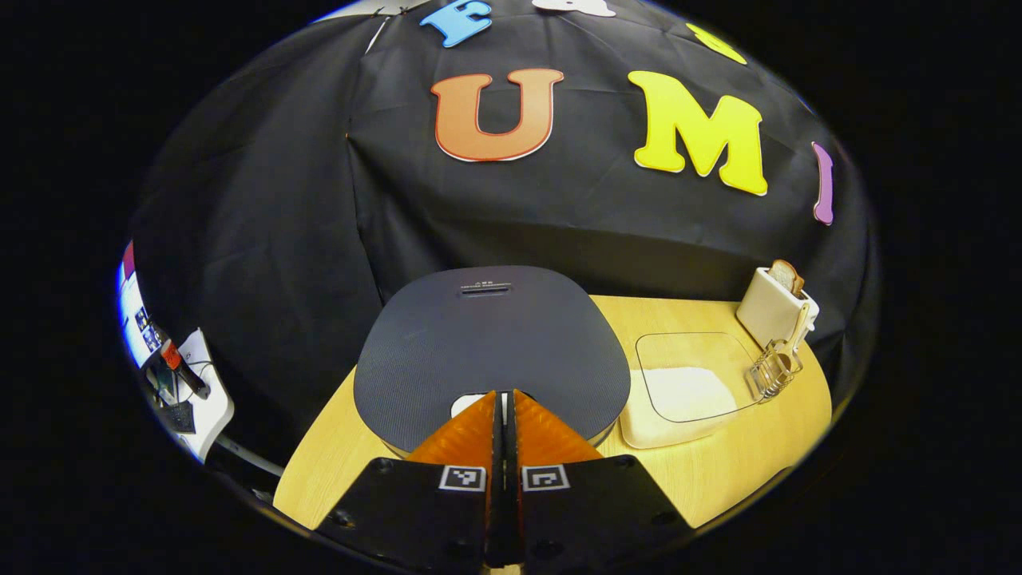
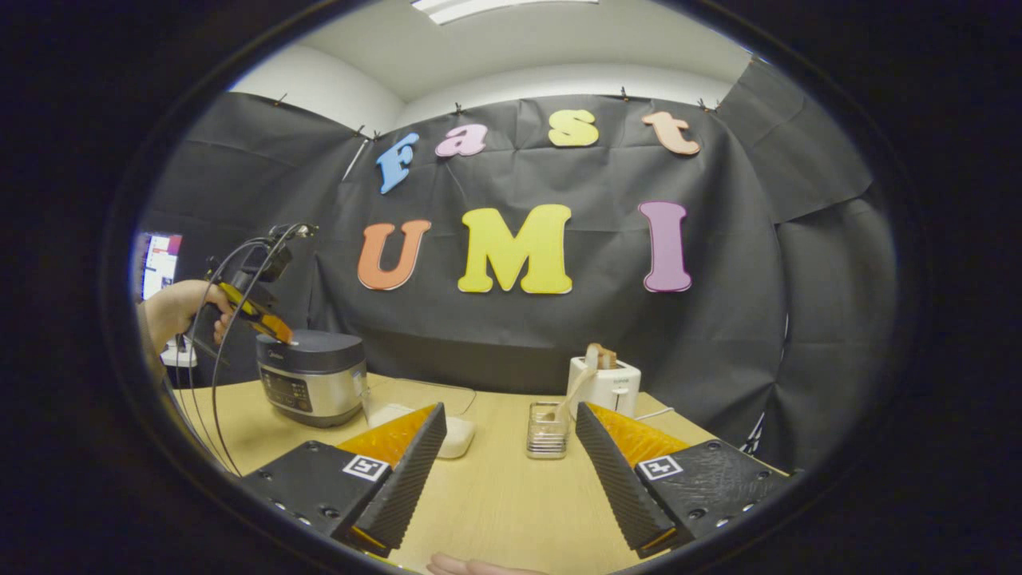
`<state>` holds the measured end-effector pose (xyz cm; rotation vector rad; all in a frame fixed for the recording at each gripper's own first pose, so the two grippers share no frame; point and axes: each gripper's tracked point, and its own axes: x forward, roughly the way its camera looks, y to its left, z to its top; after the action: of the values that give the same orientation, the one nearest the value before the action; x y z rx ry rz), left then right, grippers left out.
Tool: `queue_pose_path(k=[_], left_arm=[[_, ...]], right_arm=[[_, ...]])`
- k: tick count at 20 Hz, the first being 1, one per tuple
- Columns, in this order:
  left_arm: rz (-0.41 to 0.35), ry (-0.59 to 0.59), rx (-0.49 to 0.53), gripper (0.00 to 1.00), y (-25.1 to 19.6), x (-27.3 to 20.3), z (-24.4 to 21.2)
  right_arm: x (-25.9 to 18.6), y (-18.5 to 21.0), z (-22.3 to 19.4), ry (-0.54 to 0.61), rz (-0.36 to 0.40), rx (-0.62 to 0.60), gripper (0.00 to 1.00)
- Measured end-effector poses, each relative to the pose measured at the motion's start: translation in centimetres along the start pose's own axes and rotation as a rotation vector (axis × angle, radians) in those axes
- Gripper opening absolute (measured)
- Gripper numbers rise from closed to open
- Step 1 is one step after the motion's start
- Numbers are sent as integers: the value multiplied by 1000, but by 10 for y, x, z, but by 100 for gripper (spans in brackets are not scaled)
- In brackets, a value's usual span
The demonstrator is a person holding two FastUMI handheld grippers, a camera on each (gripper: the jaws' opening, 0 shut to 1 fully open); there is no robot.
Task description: Close the left gripper, press the button to open the rice cooker; take a wooden spoon from the chopstick holder with the right hand, scoop a spoonful of rice and pour it into the rice cooker, then put the wooden spoon back into the chopstick holder.
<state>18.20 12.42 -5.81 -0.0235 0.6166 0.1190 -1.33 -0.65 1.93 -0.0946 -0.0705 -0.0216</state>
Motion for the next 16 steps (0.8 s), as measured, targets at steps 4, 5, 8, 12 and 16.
queue_pose_path(k=[4, 5, 8, 12, 16], left_arm=[[8, -19, 12, 3, -2, 0, 3], [12, -52, 24, 3, -2, -2, 8], [40, -137, 41, 3, 1, -12, 20], [89, -332, 61, 17, 7, -40, 62], [51, -373, 10, 85, -6, -71, 64]], right_arm=[[-1, 9, -5, 15, 17, -6, 97], [-1, 10, -5, 12, 15, -15, 97], [-2, 13, -10, 20, 13, -26, 95], [-3, 10, -19, 42, 6, -44, 96], [-2, -3, -26, 61, -18, -46, 95]])
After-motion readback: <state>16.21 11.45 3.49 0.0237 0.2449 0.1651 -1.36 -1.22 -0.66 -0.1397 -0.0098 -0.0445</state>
